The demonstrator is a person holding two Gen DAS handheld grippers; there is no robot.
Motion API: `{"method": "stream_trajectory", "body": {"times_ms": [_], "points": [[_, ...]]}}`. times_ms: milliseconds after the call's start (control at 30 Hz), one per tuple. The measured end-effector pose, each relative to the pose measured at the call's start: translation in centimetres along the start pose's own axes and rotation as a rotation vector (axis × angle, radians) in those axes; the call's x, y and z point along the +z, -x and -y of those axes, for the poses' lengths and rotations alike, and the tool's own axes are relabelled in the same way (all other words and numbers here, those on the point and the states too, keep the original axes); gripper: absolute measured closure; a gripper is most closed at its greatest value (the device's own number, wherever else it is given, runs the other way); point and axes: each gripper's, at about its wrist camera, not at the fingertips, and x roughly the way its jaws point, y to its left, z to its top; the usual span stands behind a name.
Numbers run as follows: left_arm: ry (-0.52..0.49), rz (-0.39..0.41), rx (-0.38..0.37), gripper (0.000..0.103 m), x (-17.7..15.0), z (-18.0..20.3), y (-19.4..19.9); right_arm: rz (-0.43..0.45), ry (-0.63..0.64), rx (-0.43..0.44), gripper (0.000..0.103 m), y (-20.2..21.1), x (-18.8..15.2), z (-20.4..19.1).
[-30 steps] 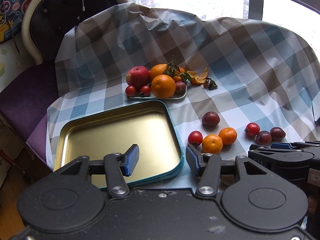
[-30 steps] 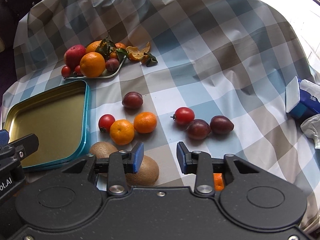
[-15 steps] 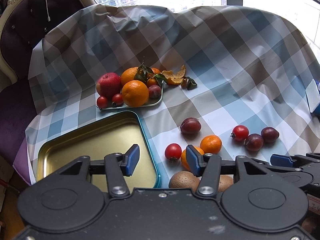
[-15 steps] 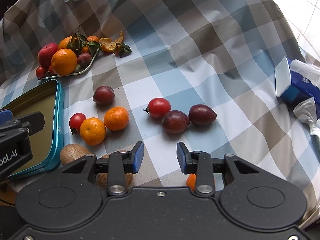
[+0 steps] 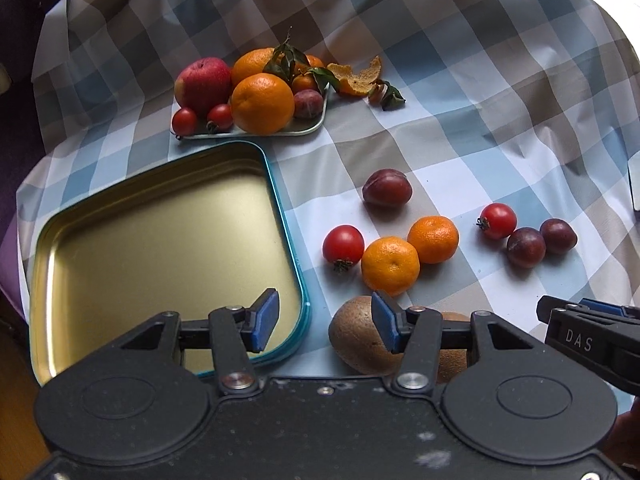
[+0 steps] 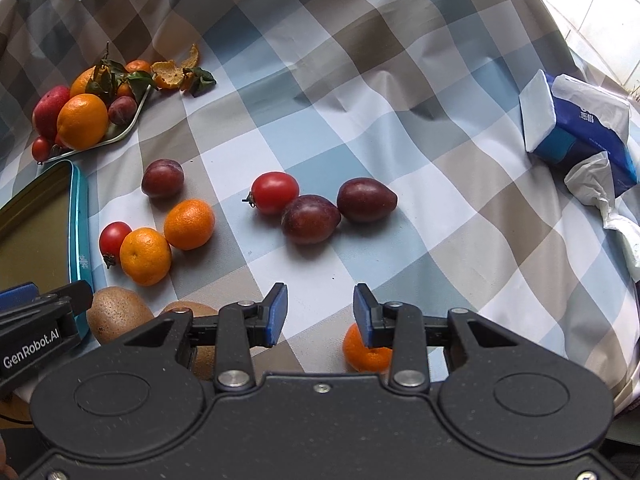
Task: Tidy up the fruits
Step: 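Move the open right gripper over the loose mandarin on the cloth, then close the right gripper on the mandarin and lift it, then grasp a brown kiwi with the left gripper while the right gripper holds the mandarin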
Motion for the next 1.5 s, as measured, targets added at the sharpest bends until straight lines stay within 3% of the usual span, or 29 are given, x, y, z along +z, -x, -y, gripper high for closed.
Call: {"method": "stream_trajectory", "body": {"times_ms": [300, 633, 767, 1000, 1300, 1500], "points": [[0.064, -0.073, -0.002, 0.05, 0.3, 0.1, -1.0, -0.028, -0.089, 0.014, 0.058, -0.5, 0.9, 2.5], [0.031, -0.056, 0.011, 0.05, 0.6, 1.7, -0.9, -0.089, -0.133, 0.079, 0.058, -2.2, 0.1, 4.7], [0.019, -0.042, 0.013, 0.05, 0.7, 2.1, -0.8, -0.094, -0.108, 0.068, 0.057, -2.6, -0.2, 4.8], [0.044, -0.043, -0.04, 0.05, 1.0, 1.6, -0.6, -0.134, -0.108, 0.082, 0.054, -3.3, -0.9, 5.2], [0.097, -0.057, -0.113, 0.051, 1.3, 0.8, -0.5, -0.125, -0.105, 0.066, 0.056, -3.2, -1.1, 4.9], [0.002, -0.063, -0.17, 0.051, 0.7, 3.2, -0.4, -0.132, -0.193, 0.097, 0.056, -3.3, -0.8, 6.1]]}}
